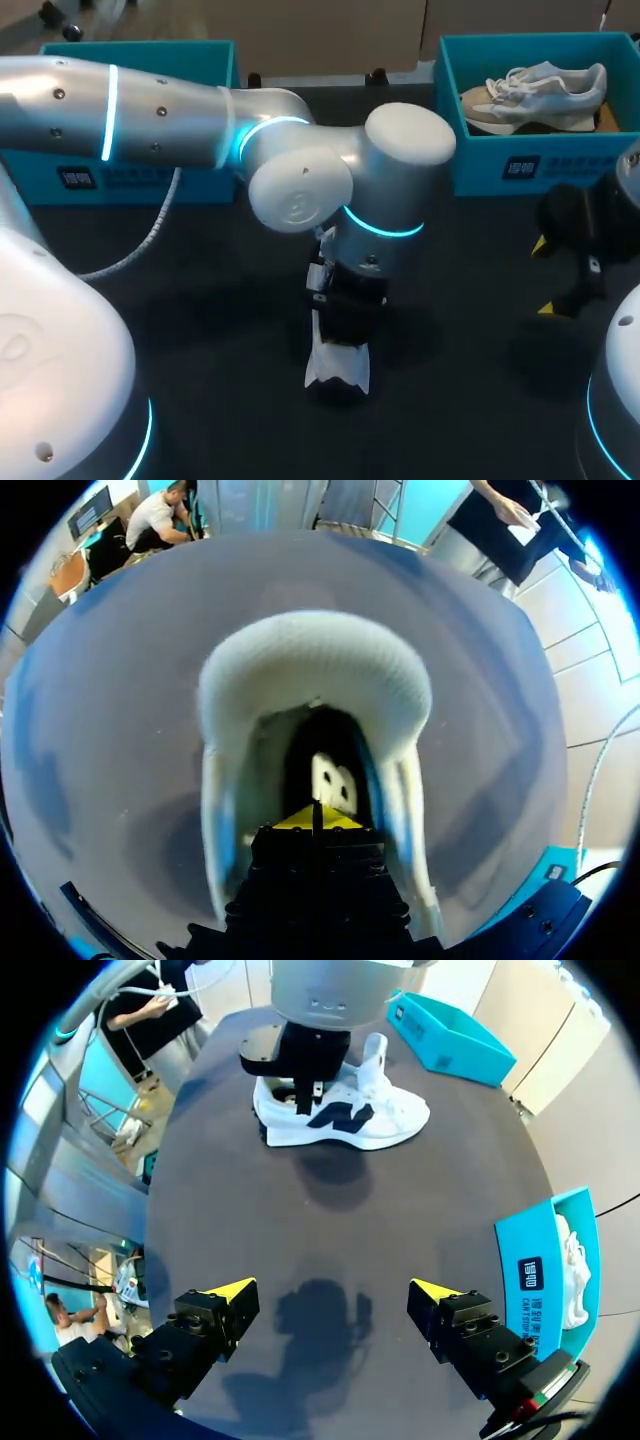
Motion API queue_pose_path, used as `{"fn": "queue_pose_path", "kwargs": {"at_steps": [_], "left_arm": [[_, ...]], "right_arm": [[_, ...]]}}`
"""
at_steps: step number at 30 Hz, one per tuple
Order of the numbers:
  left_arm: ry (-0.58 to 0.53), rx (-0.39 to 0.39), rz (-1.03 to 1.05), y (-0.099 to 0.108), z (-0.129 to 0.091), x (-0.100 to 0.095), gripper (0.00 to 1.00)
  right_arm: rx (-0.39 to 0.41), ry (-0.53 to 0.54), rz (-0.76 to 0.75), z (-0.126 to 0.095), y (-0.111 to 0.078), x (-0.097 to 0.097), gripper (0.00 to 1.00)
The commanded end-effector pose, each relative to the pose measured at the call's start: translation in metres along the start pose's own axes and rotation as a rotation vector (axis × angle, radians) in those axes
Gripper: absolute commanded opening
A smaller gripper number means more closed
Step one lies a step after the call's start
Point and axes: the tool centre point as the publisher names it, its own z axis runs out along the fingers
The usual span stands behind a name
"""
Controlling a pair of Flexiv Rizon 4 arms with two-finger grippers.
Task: Take the shoe out of the shoebox, open the shoe tongue, remove and reinsert the insole, then place the shoe into the shoebox
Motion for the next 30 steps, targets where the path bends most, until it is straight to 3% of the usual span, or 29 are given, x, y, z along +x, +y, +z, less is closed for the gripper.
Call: {"fn": "queue_pose_path", "kwargs": {"at_steps": [1,7,16,22,30], "left_arm": [[-0.140,-0.016,-0.011,0.002,0.018,0.002,0.00],[-0.268,-0.073,-0.055,0.000,-0.009,0.008,0.00],[-0.225,-0.128,-0.063,0.002,-0.048,0.017,0.00],[-0.141,-0.141,-0.040,0.012,-0.047,0.017,0.00],[-0.007,-0.152,-0.003,0.022,-0.027,0.010,0.00]], "right_arm": [[0.001,-0.003,0.001,0.000,0.000,0.002,1.00],[0.001,-0.003,0.001,0.000,0.000,0.002,1.00],[0.001,-0.003,0.001,0.000,0.000,0.002,1.00],[0.001,-0.003,0.001,0.000,0.000,0.002,1.00],[0.001,-0.003,0.001,0.000,0.000,0.002,1.00]]}}
